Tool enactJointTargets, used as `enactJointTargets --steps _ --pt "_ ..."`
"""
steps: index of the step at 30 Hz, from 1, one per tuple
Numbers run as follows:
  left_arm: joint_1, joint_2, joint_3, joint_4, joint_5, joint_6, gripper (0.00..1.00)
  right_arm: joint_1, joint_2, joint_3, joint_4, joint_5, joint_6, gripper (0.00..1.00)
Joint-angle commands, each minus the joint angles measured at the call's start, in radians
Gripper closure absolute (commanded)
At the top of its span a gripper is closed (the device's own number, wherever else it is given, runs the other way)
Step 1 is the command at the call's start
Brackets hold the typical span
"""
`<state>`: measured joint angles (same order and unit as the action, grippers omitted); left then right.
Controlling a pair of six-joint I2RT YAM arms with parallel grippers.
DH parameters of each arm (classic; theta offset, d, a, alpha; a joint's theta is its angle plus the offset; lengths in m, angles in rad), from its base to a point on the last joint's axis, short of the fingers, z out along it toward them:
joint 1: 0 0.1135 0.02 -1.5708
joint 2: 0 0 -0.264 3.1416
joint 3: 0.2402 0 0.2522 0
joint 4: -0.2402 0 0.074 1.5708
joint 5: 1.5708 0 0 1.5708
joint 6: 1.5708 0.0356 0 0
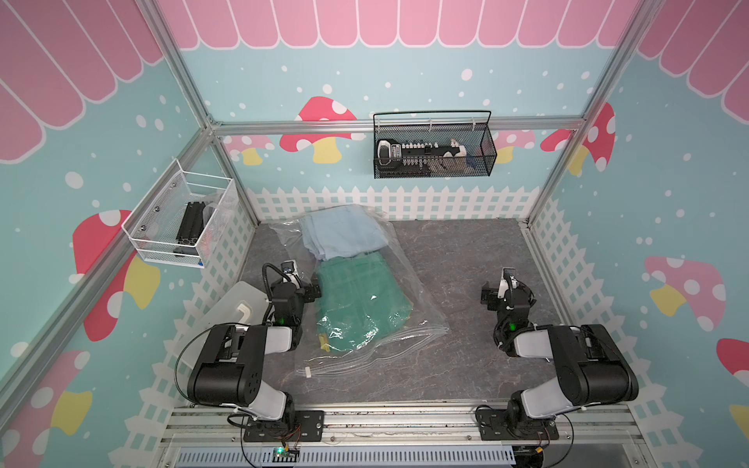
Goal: Take the trousers out of the vacuum bag
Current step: Open the vacuum bag at the center of the board.
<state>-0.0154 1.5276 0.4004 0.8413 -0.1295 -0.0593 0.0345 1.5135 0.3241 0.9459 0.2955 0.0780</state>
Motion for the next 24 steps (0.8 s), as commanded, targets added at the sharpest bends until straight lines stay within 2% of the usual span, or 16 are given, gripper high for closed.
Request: enactJointTargets --steps 1,6,9,11,14,17,20,24 --pt "0.002 0.002 0.008 -0.003 0.017 0.011 0.01 0.005 0.006 0.01 0.011 -0.003 -0.018 0.01" --pt "0.003 -0.022 -0.006 0.004 0.069 0.031 0.01 0.005 -0.001 0.013 0.011 0.005 -0.019 0.01" --pt "-0.014 -0.124 0.021 -0.14 0.054 0.041 0.01 0.005 -0.077 0.07 -0.166 0.003 -0.017 0.01" --pt "-0.05 -0.197 0.052 -0.264 -0.023 0.037 0.01 0.009 -0.124 0.105 -0.257 -0.008 -0.026 0.01" --pt "-0.134 -0.29 0.106 -0.433 -0.138 0.03 0.01 0.038 -0.242 0.141 -0.4 0.023 0.002 0.01" --pt "-0.217 -0.359 0.186 -0.619 -0.219 -0.008 0.01 0.054 -0.38 0.176 -0.546 -0.058 0.103 0.01" --pt "-0.302 -0.401 0.29 -0.828 -0.248 -0.074 0.01 0.076 -0.509 0.241 -0.79 -0.094 0.254 0.01" --pt "-0.477 -0.459 0.365 -0.992 -0.298 -0.088 0.01 0.097 -0.668 0.235 -0.939 -0.245 0.411 0.01"
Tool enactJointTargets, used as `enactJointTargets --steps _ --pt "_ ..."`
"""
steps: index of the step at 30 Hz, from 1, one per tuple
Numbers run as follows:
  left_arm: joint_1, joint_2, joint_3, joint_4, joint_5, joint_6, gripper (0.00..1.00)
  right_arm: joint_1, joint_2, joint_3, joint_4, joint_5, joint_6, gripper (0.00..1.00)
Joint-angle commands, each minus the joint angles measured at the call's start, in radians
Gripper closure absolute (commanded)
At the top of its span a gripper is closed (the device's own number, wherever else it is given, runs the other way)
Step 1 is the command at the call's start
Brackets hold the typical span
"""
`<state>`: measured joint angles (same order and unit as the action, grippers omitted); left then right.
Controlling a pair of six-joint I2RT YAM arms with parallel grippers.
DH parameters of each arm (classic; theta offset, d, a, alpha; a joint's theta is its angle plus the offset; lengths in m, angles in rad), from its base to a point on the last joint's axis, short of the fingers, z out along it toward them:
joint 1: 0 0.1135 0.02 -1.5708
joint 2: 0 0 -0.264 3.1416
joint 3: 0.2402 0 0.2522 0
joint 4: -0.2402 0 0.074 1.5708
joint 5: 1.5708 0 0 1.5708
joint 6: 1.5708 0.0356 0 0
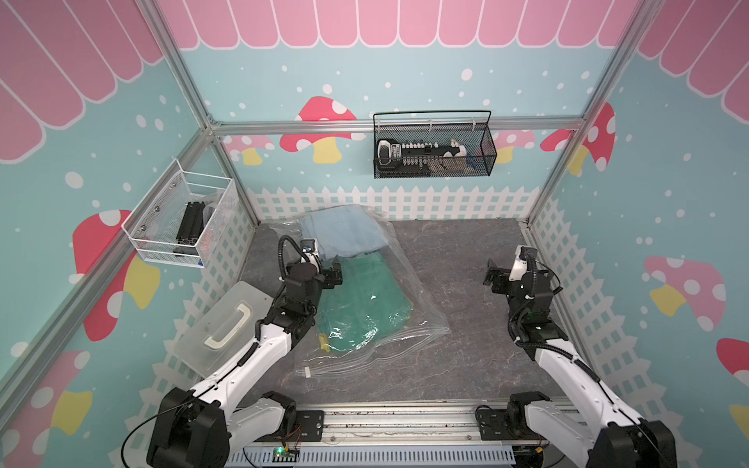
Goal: Take the trousers out of the vacuum bag
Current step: Open the vacuum bag at the center of the board.
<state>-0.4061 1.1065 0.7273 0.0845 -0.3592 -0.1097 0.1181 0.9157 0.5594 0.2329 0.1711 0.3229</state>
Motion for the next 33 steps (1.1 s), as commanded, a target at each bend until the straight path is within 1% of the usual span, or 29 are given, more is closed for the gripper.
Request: enactJointTargets --steps 1,3,5,6,8,10,13,15,18,21,24,29,31,33 --pt "-0.126 -0.059 0.049 -0.271 -0.068 -0.046 0.01 0.016 -0.112 -0.004 -0.262 -0.156 0.214 0.01" --pt "-0.183 -0.094 0.069 -0.352 -0.04 -0.082 0.01 0.019 -0.182 -0.023 -0.314 -0.242 0.282 0.01" --pt "-0.226 -0.124 0.088 -0.435 0.029 -0.117 0.01 0.021 -0.244 -0.052 -0.355 -0.322 0.346 0.01" --pt "-0.248 -0.137 0.094 -0.473 0.085 -0.137 0.01 0.021 -0.275 -0.062 -0.388 -0.362 0.365 0.01" --pt "-0.299 -0.156 0.1 -0.539 0.126 -0.175 0.01 0.023 -0.333 -0.092 -0.426 -0.421 0.4 0.01" --pt "-0.396 -0.183 0.082 -0.572 0.087 -0.208 0.01 0.027 -0.409 -0.126 -0.464 -0.455 0.436 0.01" --pt "-0.549 -0.212 0.043 -0.604 -0.034 -0.242 0.01 0.027 -0.5 -0.142 -0.528 -0.491 0.45 0.01" --pt "-0.643 -0.217 0.009 -0.616 -0.091 -0.273 0.01 0.028 -0.538 -0.143 -0.572 -0.523 0.459 0.01" --pt "-0.738 -0.191 -0.027 -0.626 -0.147 -0.32 0.01 0.029 -0.563 -0.161 -0.581 -0.58 0.488 0.01" --pt "-0.806 -0.133 -0.054 -0.622 -0.192 -0.36 0.01 0.029 -0.588 -0.184 -0.588 -0.605 0.506 0.01" --pt "-0.83 -0.066 -0.079 -0.611 -0.239 -0.416 0.01 0.029 -0.627 -0.201 -0.596 -0.613 0.516 0.01" --pt "-0.829 -0.027 -0.154 -0.522 -0.234 -0.469 0.02 0.031 -0.642 -0.22 -0.587 -0.645 0.528 0.01" --pt "-0.829 -0.017 -0.177 -0.501 -0.246 -0.483 0.05 0.036 -0.633 -0.226 -0.585 -0.647 0.53 0.01" --pt "-0.829 -0.002 -0.197 -0.476 -0.25 -0.488 0.12 0.048 -0.622 -0.233 -0.567 -0.648 0.534 0.02"
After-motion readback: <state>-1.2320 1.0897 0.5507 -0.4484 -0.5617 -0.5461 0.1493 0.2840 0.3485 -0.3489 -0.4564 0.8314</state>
